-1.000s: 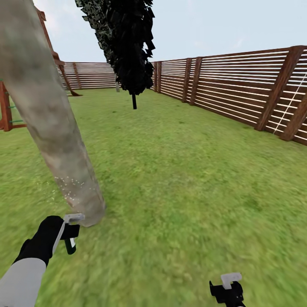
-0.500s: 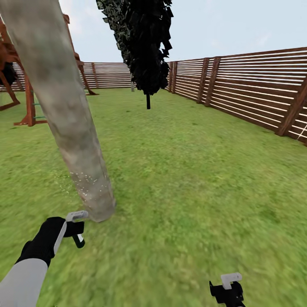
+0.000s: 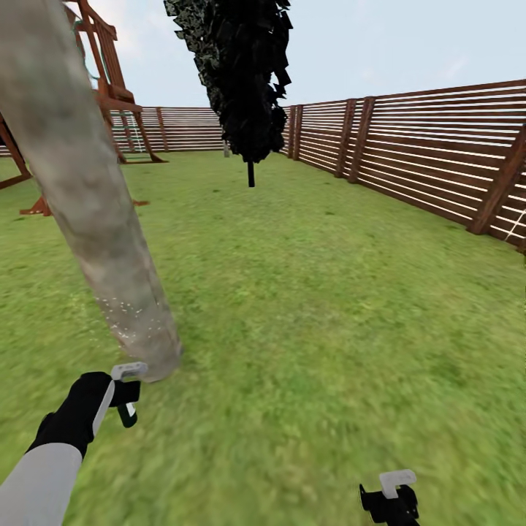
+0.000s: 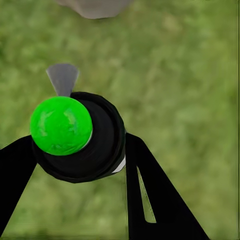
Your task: In the garden, pick up the pesticide atomizer on the floor and spray pesticide onto both trees until each tree trunk is fully covered.
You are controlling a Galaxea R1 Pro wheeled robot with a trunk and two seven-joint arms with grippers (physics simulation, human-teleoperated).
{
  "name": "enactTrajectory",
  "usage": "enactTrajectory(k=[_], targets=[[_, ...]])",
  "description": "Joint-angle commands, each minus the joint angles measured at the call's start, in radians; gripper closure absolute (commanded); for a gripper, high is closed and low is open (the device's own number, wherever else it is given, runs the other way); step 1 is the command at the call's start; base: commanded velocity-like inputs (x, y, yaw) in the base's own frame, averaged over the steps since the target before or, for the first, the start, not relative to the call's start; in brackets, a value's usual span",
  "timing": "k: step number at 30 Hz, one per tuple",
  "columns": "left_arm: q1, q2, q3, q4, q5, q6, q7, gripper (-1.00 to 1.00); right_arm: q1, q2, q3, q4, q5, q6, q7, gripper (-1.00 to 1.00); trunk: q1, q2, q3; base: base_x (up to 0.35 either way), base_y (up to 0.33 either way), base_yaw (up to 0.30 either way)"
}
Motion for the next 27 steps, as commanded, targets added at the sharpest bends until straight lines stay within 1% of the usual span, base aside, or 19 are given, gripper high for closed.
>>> enactTrajectory(k=[1, 3, 7, 8, 10, 11, 19, 27], targets=[[0.0, 0.001, 0.002, 0.0, 0.001, 0.0, 0.001, 1.0, 0.0, 0.001, 0.0, 0.0, 0.0, 0.0, 0.0, -1.0, 0.0, 0.0, 0.0, 0.078, -0.275, 0.013], [0.0, 0.004, 0.003, 0.0, 0.001, -0.001, 0.002, 1.0, 0.0, 0.001, 0.0, 0.0, 0.0, 0.0, 0.0, -1.0, 0.0, 0.0, 0.0, 0.109, -0.273, 0.131], [0.001, 0.007, 0.004, 0.0, 0.0, -0.001, 0.011, 1.0, 0.0, 0.002, 0.0, 0.0, 0.001, 0.0, 0.0, -1.0, 0.0, 0.0, 0.0, 0.154, -0.26, 0.259], [0.001, 0.007, 0.004, 0.0, 0.0, -0.001, 0.021, 1.0, 0.0, 0.002, 0.0, 0.0, 0.0, 0.0, 0.0, -1.0, 0.0, 0.0, 0.0, 0.161, -0.256, 0.275], [0.0, 0.004, 0.005, 0.0, 0.003, 0.0, 0.071, 1.0, 0.0, 0.002, 0.0, 0.0, 0.0, 0.0, 0.0, -1.0, 0.0, 0.0, 0.0, 0.166, -0.25, 0.276], [0.0, 0.002, 0.005, 0.0, 0.006, 0.0, 0.083, 1.0, 0.0, 0.002, 0.0, 0.0, 0.0, 0.0, 0.0, -1.0, 0.0, 0.0, 0.0, 0.169, -0.247, 0.277], [0.001, -0.005, 0.001, 0.0, 0.015, 0.0, 0.091, 1.0, 0.0, 0.002, 0.0, 0.0, 0.0, 0.0, 0.0, -1.0, 0.0, 0.0, 0.0, 0.184, -0.235, 0.266], [0.001, -0.012, 0.003, 0.0, 0.016, 0.0, 0.09, 1.0, 0.0, 0.002, 0.0, 0.001, 0.001, 0.0, 0.0, -1.0, 0.0, 0.0, 0.0, 0.236, -0.188, 0.014]])
